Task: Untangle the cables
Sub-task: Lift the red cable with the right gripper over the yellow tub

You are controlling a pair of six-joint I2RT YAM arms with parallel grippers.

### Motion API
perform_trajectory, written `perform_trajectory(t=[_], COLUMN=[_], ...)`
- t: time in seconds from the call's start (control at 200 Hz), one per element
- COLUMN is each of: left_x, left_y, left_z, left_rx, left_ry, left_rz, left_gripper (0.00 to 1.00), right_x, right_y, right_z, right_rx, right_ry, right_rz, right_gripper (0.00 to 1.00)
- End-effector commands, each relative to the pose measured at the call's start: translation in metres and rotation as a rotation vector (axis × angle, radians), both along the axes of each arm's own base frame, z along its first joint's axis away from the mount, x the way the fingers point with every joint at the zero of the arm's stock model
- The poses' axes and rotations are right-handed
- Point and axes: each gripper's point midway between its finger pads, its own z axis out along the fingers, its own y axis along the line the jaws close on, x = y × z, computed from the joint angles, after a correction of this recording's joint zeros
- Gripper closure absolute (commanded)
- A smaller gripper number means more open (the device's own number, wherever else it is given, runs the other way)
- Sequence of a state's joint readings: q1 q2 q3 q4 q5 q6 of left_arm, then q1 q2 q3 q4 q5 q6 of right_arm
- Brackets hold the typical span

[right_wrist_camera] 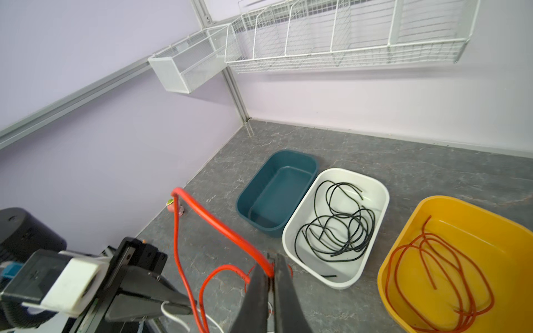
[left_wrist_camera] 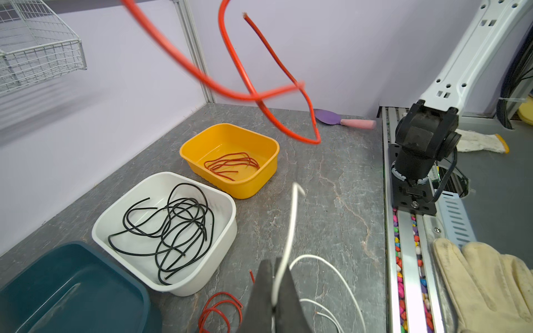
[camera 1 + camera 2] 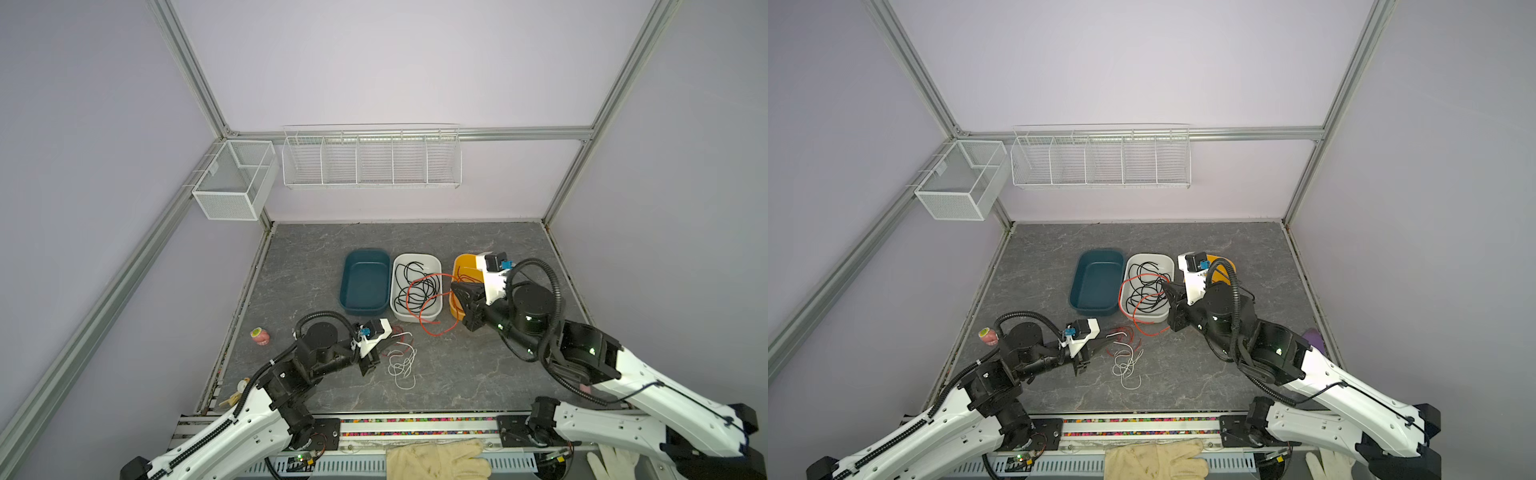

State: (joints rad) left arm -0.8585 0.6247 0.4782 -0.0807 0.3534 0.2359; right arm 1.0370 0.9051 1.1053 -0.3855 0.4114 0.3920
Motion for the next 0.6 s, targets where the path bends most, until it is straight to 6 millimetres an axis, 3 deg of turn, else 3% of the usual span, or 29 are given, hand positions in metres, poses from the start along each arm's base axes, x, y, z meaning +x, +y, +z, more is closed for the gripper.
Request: perform_trajectory(t=[0.0,0.425,0.595], left_x=[0.001,-0.001,0.002], left_y=[0.003,0.008,0.01], left_z=[-0.005,-0.002,-0.002], left_rx=[0.008,-0.007,0.001], left_ry=[0.004,-0.021,-0.035], left_rz=[0.022,0.025,0.048], left_gripper=[1.0,1.0,1.0], right_x=[0.013,0.071,0.088], right_y=[-0.016,-0.062,-0.085], right_z=[0.011,0.022,0.016], right_rx=[-0.017,0.031,0.068], right_ry=[-0.042,0.027,0.07], right_rz=[-0.059,-0.226,-0.304], right_gripper=[0.94,0.93,0.93])
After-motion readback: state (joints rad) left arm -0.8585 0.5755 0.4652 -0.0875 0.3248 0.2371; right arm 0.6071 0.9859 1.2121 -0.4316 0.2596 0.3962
